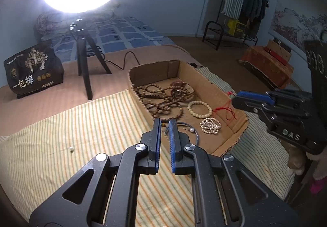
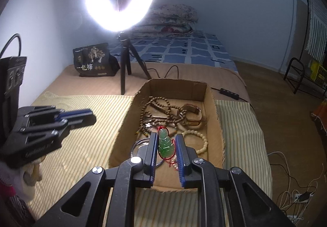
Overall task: Organize jewelry
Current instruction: 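Lift and carry the pendant over the box with the right tool while the left tool carries the earring, then lower the pendant into the box with the right tool while the left tool holds the earring above it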
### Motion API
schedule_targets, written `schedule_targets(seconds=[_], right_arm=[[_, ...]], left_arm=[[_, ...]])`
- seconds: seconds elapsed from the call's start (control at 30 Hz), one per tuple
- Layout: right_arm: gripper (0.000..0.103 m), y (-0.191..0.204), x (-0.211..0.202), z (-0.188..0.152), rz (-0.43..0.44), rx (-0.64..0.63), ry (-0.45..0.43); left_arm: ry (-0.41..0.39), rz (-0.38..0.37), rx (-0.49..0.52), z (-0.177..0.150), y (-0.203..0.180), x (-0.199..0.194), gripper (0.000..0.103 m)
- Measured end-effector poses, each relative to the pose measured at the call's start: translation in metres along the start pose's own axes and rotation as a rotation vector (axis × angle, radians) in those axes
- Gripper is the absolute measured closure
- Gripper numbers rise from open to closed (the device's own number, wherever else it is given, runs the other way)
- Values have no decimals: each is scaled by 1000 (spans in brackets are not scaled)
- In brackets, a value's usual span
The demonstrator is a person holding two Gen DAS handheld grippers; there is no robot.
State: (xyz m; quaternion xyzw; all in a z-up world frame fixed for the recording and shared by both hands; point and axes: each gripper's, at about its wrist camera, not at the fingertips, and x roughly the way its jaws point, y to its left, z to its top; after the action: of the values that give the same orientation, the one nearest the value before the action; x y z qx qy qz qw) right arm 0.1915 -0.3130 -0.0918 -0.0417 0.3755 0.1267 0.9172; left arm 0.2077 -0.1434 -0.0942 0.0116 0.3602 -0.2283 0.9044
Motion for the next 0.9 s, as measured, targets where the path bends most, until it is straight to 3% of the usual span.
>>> schedule_targets(seconds=[0.9], right_arm=[[87, -39, 59, 6, -15, 46, 77]], left_arm=[[65, -28, 20, -5, -31, 46, 97]])
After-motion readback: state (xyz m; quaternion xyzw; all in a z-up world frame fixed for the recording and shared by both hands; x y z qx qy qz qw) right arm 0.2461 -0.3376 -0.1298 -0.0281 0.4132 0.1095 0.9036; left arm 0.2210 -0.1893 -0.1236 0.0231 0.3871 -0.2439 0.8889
